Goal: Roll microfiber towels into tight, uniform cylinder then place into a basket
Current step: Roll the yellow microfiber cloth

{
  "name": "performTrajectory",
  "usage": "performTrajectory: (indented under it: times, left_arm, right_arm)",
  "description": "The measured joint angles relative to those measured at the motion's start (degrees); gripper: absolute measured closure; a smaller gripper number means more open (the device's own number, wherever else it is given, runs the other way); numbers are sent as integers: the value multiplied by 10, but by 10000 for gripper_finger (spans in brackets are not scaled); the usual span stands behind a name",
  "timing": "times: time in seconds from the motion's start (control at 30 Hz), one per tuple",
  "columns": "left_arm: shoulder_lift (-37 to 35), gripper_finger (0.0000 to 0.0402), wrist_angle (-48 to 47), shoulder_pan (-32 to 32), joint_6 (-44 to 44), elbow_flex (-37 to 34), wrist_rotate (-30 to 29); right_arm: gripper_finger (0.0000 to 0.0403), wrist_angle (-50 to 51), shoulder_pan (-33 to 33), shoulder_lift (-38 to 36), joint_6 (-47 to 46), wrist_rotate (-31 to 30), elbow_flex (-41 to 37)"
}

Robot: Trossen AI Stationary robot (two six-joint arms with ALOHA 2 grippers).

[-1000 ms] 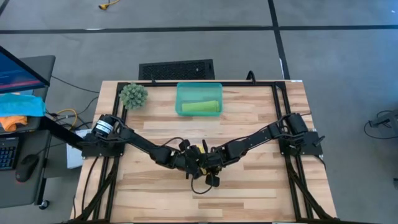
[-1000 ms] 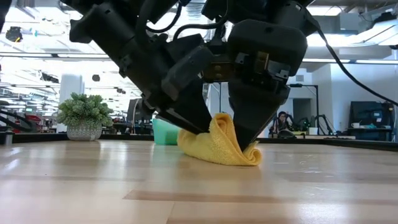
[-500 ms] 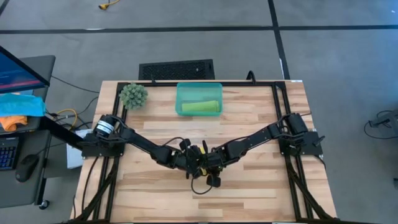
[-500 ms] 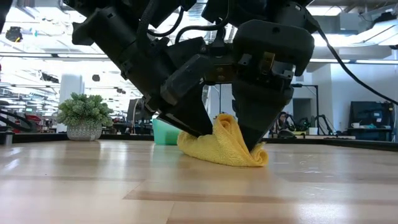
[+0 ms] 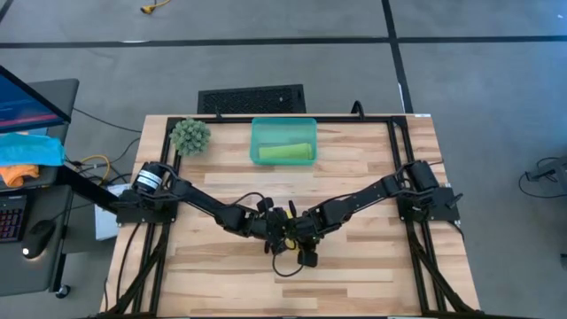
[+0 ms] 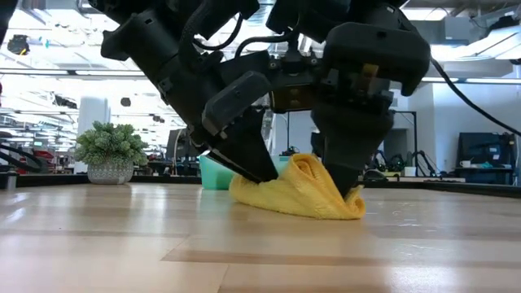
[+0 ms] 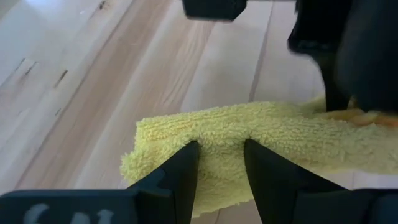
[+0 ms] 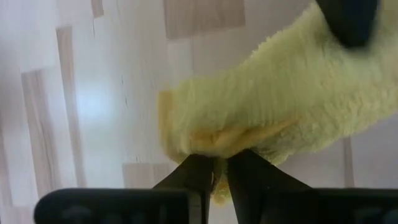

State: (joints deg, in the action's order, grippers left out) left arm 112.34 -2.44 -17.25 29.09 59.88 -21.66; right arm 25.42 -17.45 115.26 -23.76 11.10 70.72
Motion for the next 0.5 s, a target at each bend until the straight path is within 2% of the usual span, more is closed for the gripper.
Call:
performTrajectory:
  times: [0.5]
  left_arm:
    - [2, 274, -23, 20, -9, -2, 13]
  right_arm:
    - [331, 36, -6, -41, 19, -17, -5]
